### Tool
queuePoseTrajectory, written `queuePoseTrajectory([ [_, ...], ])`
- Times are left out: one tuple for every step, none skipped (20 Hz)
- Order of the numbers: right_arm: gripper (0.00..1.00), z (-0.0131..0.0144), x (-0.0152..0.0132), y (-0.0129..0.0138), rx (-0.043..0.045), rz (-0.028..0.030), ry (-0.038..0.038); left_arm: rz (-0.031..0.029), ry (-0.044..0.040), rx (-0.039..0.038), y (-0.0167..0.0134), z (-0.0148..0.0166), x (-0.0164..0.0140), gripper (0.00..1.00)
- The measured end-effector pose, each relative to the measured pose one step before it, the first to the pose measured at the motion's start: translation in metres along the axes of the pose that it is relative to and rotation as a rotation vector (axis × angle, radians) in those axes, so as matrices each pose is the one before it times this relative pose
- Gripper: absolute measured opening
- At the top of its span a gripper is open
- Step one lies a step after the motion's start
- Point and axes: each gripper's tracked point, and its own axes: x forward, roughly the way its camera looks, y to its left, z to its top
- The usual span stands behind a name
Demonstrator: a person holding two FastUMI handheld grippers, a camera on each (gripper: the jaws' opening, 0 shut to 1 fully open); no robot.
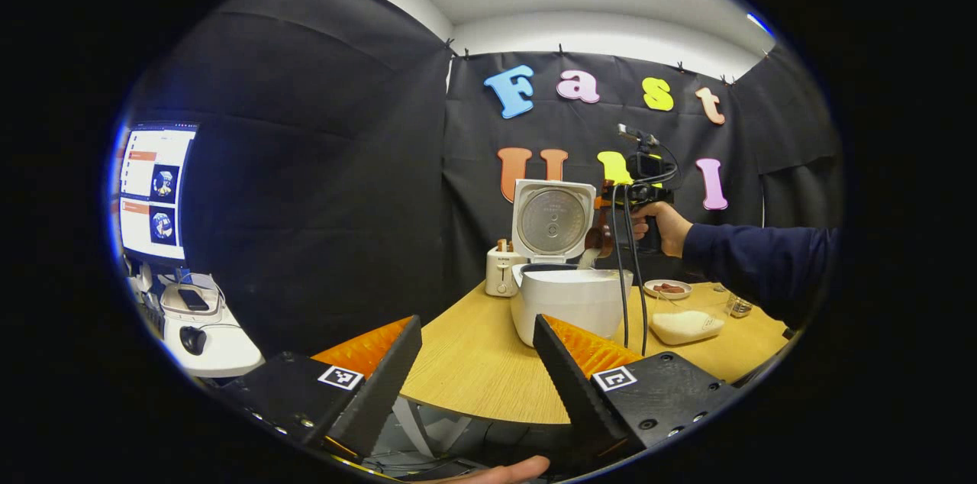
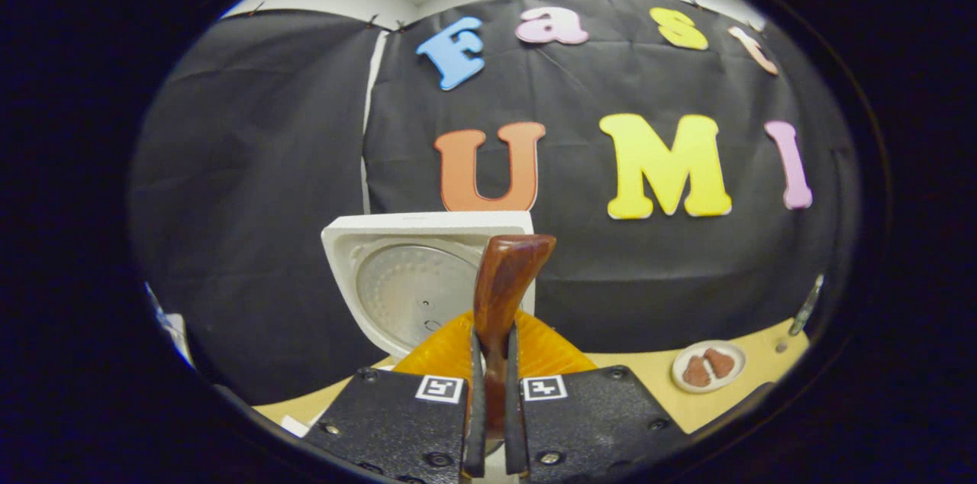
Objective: Close the left gripper, press the button to open the rice cooker; take a wooden spoon from the chopstick holder with the right hand, scoop a spoonful of rice and pour it into the rice cooker, then put the wooden spoon back into the chopstick holder.
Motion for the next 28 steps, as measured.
queuePoseTrajectory([
  [0.15,0.00163,-0.00017,0.00446,-0.0583,0.00496,-0.01291,-0.00657,0.00362,0.00771,-0.00339,0.00056,0.00048,0.94],
  [0.15,0.00258,-0.00269,0.00598,-0.05506,0.00713,-0.01576,-0.00571,0.00424,0.00633,-0.0033,-0.00123,0.00015,0.94],
  [0.15,0.0008,-0.00244,0.00237,-0.03888,0.00746,-0.01725,-0.00472,0.00352,0.00489,-0.00238,-0.00122,0.00045,0.94],
  [0.15,0.00189,-0.00384,0.00646,-0.01226,0.01654,-0.01185,-0.00118,0.00353,0.00352,-0.00102,-0.00044,0.0,0.94],
  [0.16,-0.00038,-0.00517,0.00521,0.00464,0.01157,-0.00712,0.00029,0.00232,0.00225,-0.00018,0.00015,0.00136,0.94],
  [0.15,0.00138,-0.00378,0.00207,0.008,0.00938,-0.00319,0.00033,0.00342,0.00159,-0.00071,0.00008,0.00092,0.94],
  [0.15,0.00406,-0.00117,-0.00047,-0.00052,0.00117,-0.006,0.00064,0.00422,0.00232,-0.00098,-0.00062,-0.00011,0.94],
  [0.16,0.00367,-0.00315,-0.00285,-0.00292,-0.00389,-0.00447,0.00186,0.00201,0.0033,-0.00088,0.00045,0.00068,0.94],
  [0.16,0.00215,-0.00512,-0.00333,0.00027,-0.00368,-0.00166,0.006,0.00175,0.00437,0.0003,-0.00085,0.00103,0.94],
  [0.16,0.00108,-0.00466,-0.00334,0.00589,0.00666,-0.00314,0.00912,0.00064,0.00546,0.00057,0.00039,-0.00014,0.94],
  [0.16,0.00072,-0.00491,-0.0044,0.00476,0.00456,0.00063,0.00283,0.00056,0.00524,-0.00116,0.00118,0.00001,0.94],
  [0.16,0.00126,-0.0064,-0.0076,0.00822,-0.00319,-0.00095,-0.0037,0.00008,0.00275,-0.00312,0.00047,0.00078,0.94],
  [0.16,0.00348,-0.00981,-0.01152,0.00497,-0.01032,-0.00744,-0.00481,-0.00032,0.00093,-0.00344,0.0009,0.00107,0.94],
  [0.16,0.00345,-0.00837,-0.0079,0.00534,-0.00384,-0.01061,-0.00555,-0.00063,0.00134,-0.004,0.00082,0.00051,0.94],
  [0.16,0.00279,-0.00848,-0.00744,0.0094,-0.00521,-0.00705,-0.00407,-0.00277,0.00197,-0.00401,0.00274,-0.00022,0.94],
  [0.16,0.0011,-0.00943,-0.00788,0.00967,-0.00182,-0.00018,-0.00259,-0.00662,0.00065,-0.00386,0.00378,0.0,0.94],
  [0.16,0.00231,-0.00859,-0.00924,0.00576,-0.002,-0.00465,-0.00557,-0.0058,-0.00022,-0.00718,0.00418,0.00098,0.94],
  [0.16,0.00277,-0.00957,-0.00978,0.00638,-0.00588,-0.00493,-0.00634,-0.0071,-0.00224,-0.00631,0.00312,-0.00129,0.94],
  [0.16,0.00105,-0.00833,-0.01155,0.00656,-0.00626,-0.00226,-0.00901,-0.00567,-0.00128,-0.007,0.00408,-0.0002,0.94],
  [0.16,0.00063,-0.01007,-0.01344,0.0106,-0.01069,0.00024,-0.01132,-0.00374,0.00412,-0.00777,0.00329,0.00056,0.94],
  [0.17,0.00013,-0.0079,-0.01026,0.01084,-0.00905,0.00095,-0.0083,-0.00546,0.00566,-0.0062,0.0018,0.00131,0.94],
  [0.17,-0.00104,-0.00945,-0.01415,0.00873,-0.00986,0.00278,-0.00116,-0.00503,0.00077,-0.00551,0.003,0.00271,0.94],
  [0.17,0.00009,-0.00689,-0.00993,0.00969,-0.00374,-0.00389,-0.0022,-0.0001,-0.00047,-0.00612,0.00074,0.0031,0.94],
  [0.17,-0.00199,-0.00827,-0.01363,0.00171,-0.00906,0.00491,-0.00675,0.00349,-0.00015,-0.00748,0.00109,0.00334,0.94],
  [0.18,-0.00221,-0.00731,-0.01412,0.01465,-0.01271,0.00511,-0.00728,0.0019,-0.00058,-0.00764,0.00117,0.00209,0.94],
  [0.18,-0.00299,-0.00594,-0.01219,0.01113,-0.01017,0.00572,-0.00851,0.00335,0.00018,-0.00694,0.00065,0.0002,0.94],
  [0.18,-0.00184,-0.00845,-0.01642,0.02098,-0.01334,-0.00722,-0.01022,0.00529,0.0033,-0.00772,0.0004,0.00236,0.94],
  [0.18,-0.00106,-0.00752,-0.01437,0.02317,-0.0104,-0.0077,-0.00517,0.00518,0.00615,-0.00676,-0.00002,0.0029,0.94],
])
